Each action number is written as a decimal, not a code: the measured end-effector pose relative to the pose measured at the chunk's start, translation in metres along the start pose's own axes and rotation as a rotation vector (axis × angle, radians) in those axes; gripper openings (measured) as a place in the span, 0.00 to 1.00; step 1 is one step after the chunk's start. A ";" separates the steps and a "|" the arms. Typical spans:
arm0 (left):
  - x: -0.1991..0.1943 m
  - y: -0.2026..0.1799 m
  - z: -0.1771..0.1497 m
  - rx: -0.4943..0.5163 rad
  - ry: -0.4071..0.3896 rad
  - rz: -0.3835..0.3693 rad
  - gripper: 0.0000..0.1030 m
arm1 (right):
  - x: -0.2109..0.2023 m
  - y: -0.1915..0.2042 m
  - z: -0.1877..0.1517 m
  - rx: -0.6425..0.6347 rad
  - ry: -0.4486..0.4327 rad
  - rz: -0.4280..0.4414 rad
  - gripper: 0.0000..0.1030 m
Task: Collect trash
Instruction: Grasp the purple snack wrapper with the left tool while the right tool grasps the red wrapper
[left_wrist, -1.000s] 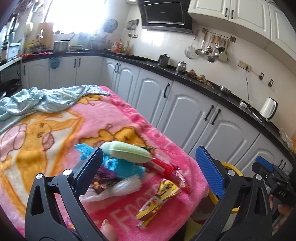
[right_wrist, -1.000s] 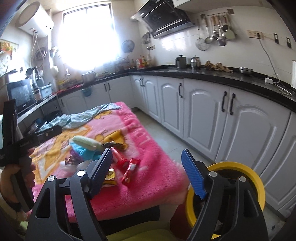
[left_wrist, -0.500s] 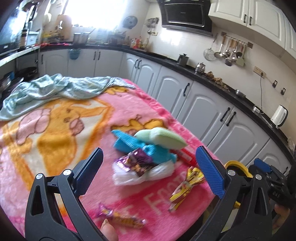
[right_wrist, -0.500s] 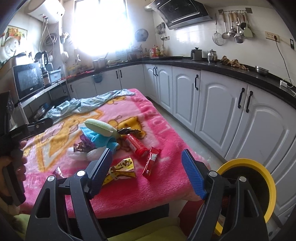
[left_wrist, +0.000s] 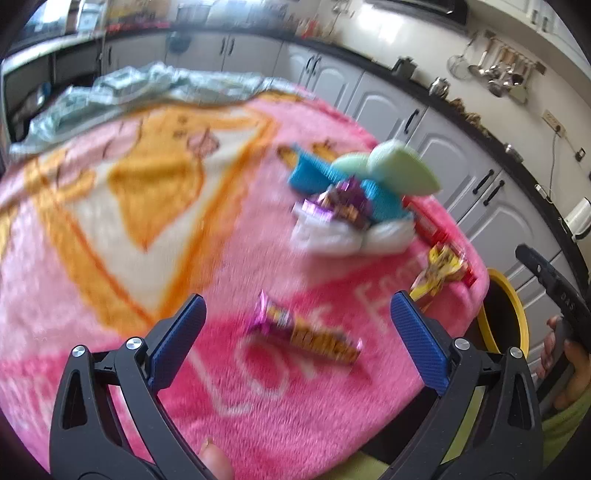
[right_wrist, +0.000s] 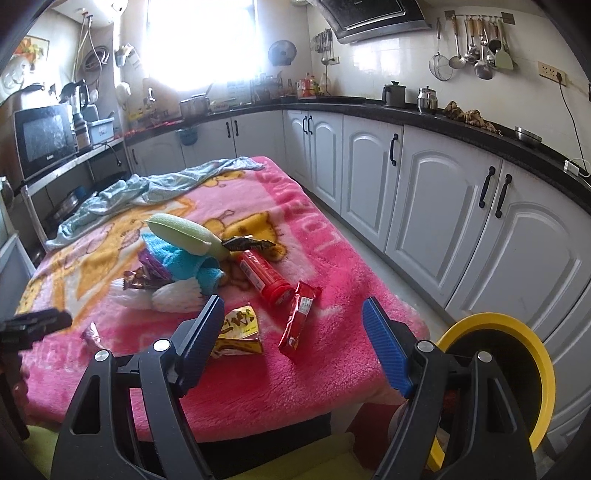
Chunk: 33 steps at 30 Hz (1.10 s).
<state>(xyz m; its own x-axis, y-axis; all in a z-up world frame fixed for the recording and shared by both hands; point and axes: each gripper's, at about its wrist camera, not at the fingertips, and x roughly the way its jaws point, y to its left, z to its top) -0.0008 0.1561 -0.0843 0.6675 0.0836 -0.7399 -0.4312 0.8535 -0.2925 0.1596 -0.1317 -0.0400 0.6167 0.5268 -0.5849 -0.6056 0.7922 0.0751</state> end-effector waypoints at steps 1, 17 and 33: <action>0.003 0.001 -0.002 -0.012 0.019 -0.006 0.89 | 0.003 0.000 0.000 0.001 0.005 -0.002 0.72; 0.043 0.001 -0.009 -0.095 0.103 0.025 0.71 | 0.088 -0.026 -0.005 0.142 0.224 0.058 0.50; 0.044 0.004 -0.006 -0.026 0.059 0.127 0.29 | 0.110 -0.037 -0.010 0.190 0.289 0.076 0.14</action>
<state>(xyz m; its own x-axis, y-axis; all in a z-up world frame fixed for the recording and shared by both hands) 0.0228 0.1595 -0.1215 0.5701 0.1596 -0.8059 -0.5263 0.8242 -0.2091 0.2449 -0.1064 -0.1152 0.3889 0.4991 -0.7744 -0.5231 0.8115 0.2603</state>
